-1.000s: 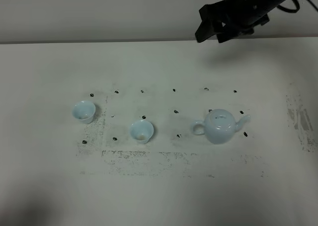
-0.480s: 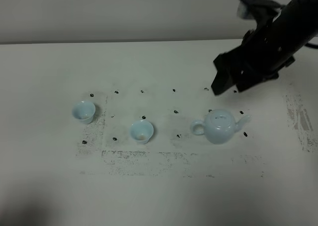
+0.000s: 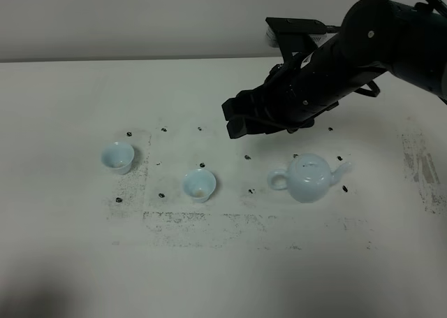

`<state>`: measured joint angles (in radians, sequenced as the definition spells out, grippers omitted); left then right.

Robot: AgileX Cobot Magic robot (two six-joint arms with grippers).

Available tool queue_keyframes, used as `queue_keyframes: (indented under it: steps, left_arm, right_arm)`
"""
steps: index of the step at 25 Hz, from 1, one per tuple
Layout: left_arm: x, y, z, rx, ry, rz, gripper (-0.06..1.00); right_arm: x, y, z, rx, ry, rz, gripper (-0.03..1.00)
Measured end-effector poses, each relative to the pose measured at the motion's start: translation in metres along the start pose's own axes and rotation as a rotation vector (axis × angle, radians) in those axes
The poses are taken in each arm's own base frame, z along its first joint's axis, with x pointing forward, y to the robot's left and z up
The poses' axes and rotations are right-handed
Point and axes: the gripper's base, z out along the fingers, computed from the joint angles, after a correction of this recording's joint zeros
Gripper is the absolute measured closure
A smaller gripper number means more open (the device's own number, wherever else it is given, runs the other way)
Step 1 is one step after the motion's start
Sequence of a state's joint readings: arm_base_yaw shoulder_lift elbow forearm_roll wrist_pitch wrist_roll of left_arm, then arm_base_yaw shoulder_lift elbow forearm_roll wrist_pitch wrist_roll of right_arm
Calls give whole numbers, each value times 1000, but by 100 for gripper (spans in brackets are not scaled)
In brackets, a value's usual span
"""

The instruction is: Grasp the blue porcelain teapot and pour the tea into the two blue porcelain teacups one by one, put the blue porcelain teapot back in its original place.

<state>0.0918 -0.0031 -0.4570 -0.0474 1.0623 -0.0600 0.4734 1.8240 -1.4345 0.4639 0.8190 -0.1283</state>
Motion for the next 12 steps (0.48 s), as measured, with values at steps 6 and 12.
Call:
queue_keyframes:
  steps: [6,12]
  left_arm:
    - [0,0,0,0,0,0,22]
    - [0,0,0,0,0,0,22]
  right_arm:
    - [-11,-12,45,-24,36,76,43]
    - [-9,-21,66,-12,53,129,43]
